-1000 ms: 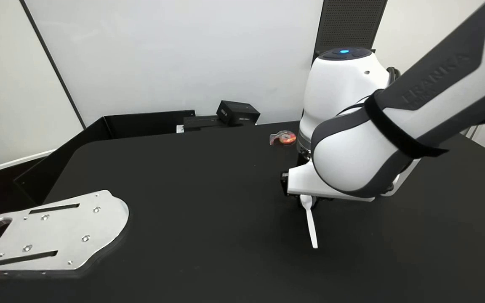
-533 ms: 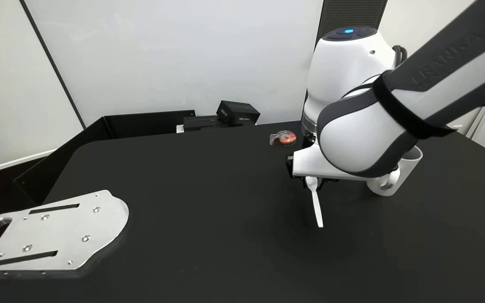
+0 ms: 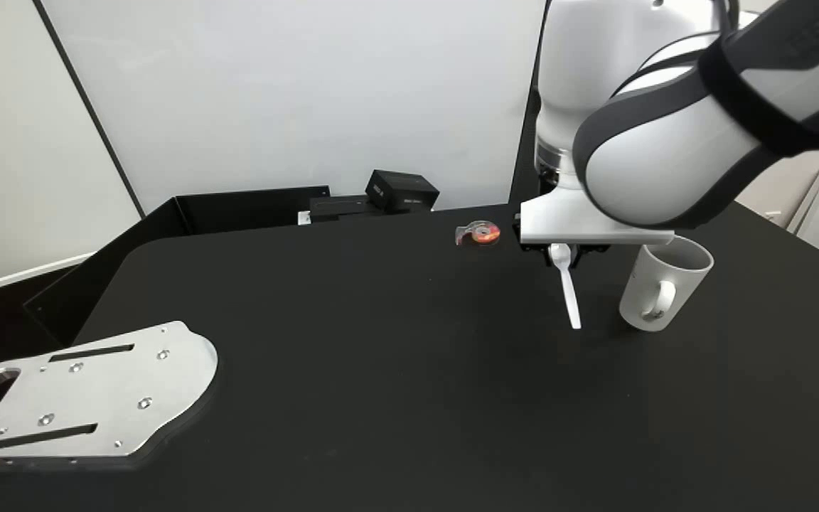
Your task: Put the spoon in the mug
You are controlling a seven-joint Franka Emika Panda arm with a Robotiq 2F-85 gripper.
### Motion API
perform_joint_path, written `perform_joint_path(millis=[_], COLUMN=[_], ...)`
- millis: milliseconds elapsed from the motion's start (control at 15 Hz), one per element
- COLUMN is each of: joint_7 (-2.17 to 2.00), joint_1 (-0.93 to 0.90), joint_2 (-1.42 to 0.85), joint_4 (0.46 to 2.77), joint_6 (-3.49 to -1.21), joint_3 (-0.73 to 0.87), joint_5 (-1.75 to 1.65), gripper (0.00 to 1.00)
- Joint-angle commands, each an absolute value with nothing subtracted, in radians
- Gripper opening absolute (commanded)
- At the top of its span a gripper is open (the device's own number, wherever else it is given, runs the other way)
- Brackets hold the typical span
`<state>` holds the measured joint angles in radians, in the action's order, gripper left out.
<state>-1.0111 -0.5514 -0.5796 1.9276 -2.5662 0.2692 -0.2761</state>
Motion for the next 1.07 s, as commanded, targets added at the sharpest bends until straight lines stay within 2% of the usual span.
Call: perform_joint_path(millis=[0,467,1000], joint_7=[-1.105,-1.318,-1.589], joint_1=[-0.537,-0.524,-0.399], joint_2=[-0.513,-0.404,-0.31], joint_4=[1.931,1.956,2.019], joint_6=[-2.49,-2.394,-2.294], joint_3=[0.275,0.273,0.158], joint_5=[-0.362,-0.64,-1.01], gripper=[0.09,0.09,0.09])
